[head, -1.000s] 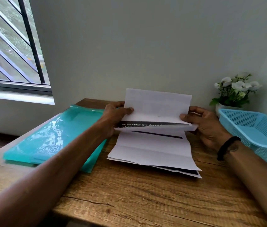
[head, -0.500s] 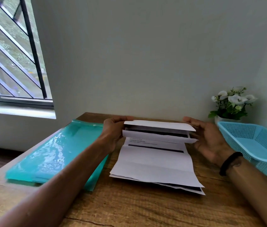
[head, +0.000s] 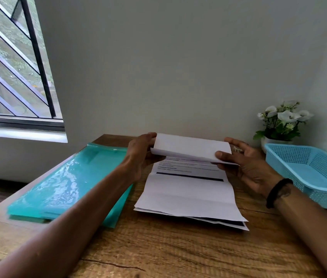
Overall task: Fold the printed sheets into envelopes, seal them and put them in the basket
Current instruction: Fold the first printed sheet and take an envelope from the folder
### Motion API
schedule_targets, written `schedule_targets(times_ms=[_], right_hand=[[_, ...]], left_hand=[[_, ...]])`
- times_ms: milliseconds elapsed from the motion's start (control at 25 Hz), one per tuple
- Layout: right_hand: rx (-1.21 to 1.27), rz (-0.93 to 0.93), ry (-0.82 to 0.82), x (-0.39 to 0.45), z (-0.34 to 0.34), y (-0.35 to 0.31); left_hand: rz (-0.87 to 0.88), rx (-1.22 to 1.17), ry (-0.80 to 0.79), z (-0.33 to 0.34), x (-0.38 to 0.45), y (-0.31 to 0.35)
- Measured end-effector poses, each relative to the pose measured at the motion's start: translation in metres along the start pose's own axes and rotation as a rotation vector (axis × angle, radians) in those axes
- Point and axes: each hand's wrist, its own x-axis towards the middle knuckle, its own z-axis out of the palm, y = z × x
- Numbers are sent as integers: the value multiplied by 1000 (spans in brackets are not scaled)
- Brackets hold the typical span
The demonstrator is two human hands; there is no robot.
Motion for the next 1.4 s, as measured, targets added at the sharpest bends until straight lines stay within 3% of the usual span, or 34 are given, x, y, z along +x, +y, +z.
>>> schedule_targets(times_ms=[200, 600, 760, 880, 1040, 1120, 1200, 1400], right_hand=[[-17, -29, 61, 2, -4, 0], [-61, -143, 34, 5, -2, 2], [-308, -238, 32, 4, -1, 0], [-445, -267, 42, 4, -2, -8], [-187, -389, 244, -3, -4, -34], [-576, -647, 358, -12, 1, -37], [-936, -852, 279, -19, 13, -28], [-1323, -1186, 112, -9, 29, 3]], left_hand=[[-32, 195, -208, 0, -3, -4], [-192, -167, -125, -5, 3, 1], [-188, -168, -135, -4, -3, 5], [-64, -28, -124, -1, -5, 5], [184, 138, -88, -5, -2, 5], [426, 312, -55, -3, -5, 5], [676, 483, -60, 7, -11, 4], [949, 602, -116, 25, -26, -5]])
